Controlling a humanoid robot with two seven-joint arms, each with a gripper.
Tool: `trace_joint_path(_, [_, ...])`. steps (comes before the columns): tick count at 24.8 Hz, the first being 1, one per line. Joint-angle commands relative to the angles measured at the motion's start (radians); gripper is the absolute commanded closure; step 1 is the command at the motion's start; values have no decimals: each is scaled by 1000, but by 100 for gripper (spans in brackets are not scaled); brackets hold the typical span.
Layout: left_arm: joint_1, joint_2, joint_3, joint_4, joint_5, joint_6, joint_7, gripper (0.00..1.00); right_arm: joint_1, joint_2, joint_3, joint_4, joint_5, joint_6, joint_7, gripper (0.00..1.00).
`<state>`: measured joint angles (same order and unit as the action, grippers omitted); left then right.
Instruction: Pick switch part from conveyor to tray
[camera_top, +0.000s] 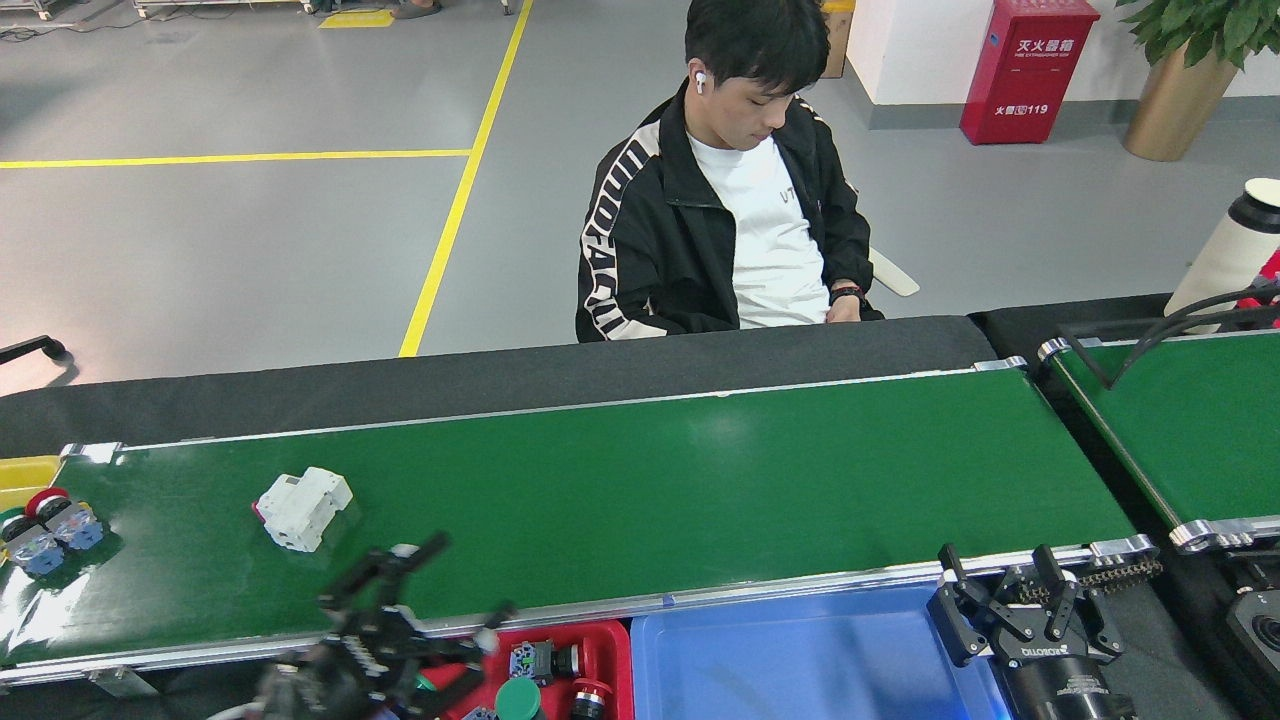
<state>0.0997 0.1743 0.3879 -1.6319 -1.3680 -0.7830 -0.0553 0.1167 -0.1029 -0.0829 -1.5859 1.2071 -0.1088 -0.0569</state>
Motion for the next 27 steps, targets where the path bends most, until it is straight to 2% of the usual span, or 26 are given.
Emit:
trace_joint_path(1, [18,1,126,20,3,-2,-8,1,-11,-4,-3,-14,-1,-3,-8,0])
trace_joint_path(4, [104,-6,224,18,-8,-2,-23,2,-11,-4,-3,-14,-1,-3,-8,0])
trace_joint_path(5, [135,-7,224,15,-10,44,-26,2,-11,-4,-3,-14,-1,-3,-8,0])
trace_joint_path(7, [190,-7,221,3,-11,234,-51,2,-15,-3,-3,-13,-1,-3,-8,0])
trace_joint_path(11, [218,-75,206,-31,-17,424,-101,3,-19,-3,-3,-13,-1,-3,-6,0])
trace_joint_path(15, [207,-76,204,-34,-17,447,-101,3,-19,-3,-3,-13,-3,-5,-6,0])
trace_joint_path(18, [112,-75,195,-17,-29,456,-103,2,-19,-3,-3,-11,-1,-5,-8,0])
trace_joint_path(23, [-138,-47,135,210,-125,455,-97,2,-19,-4,-6,-9,-5,-3,-11,0])
trace_joint_path(27, [-193,16,112,349,-128,468,-61,2,-19,-4,-8,-6,-5,-3,-12,0])
